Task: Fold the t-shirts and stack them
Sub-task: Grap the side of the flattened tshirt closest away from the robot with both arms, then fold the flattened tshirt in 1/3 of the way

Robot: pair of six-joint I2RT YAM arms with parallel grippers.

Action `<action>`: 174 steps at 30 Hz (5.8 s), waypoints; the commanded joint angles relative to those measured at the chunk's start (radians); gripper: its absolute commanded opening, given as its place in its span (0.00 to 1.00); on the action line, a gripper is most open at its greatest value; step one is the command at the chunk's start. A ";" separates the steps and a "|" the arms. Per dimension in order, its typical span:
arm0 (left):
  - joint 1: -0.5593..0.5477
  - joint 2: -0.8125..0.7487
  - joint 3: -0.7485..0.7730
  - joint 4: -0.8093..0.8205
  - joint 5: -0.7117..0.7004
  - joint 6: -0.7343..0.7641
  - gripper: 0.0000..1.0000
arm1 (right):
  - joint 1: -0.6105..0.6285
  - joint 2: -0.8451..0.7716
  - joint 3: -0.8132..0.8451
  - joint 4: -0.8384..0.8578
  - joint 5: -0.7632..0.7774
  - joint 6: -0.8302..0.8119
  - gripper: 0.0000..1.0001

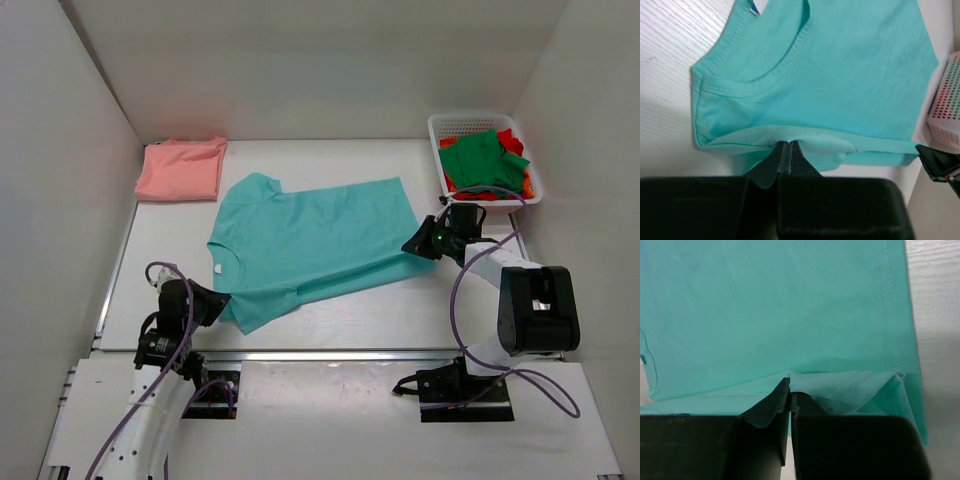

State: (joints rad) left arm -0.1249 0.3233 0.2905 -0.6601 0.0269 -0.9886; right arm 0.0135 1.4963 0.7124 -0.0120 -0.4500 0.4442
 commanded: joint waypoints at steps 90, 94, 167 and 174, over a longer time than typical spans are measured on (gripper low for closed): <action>-0.039 1.221 0.574 0.514 0.154 0.476 0.35 | 0.005 -0.418 -0.219 -0.267 0.063 -0.151 0.90; -0.036 1.350 0.648 0.539 0.180 0.459 0.32 | -0.012 -0.398 -0.183 -0.275 0.037 -0.168 0.46; 0.041 1.418 0.610 0.548 0.076 0.415 0.30 | -0.021 -0.321 -0.175 -0.416 0.097 -0.242 0.34; 0.048 1.407 0.608 0.548 0.071 0.412 0.29 | -0.023 -0.295 -0.165 -0.404 0.099 -0.240 0.34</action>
State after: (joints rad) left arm -0.0799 1.7668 0.9222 -0.0822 0.1268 -0.5823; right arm -0.0135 1.1839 0.5419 -0.4332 -0.3412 0.2085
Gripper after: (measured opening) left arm 0.293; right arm 0.344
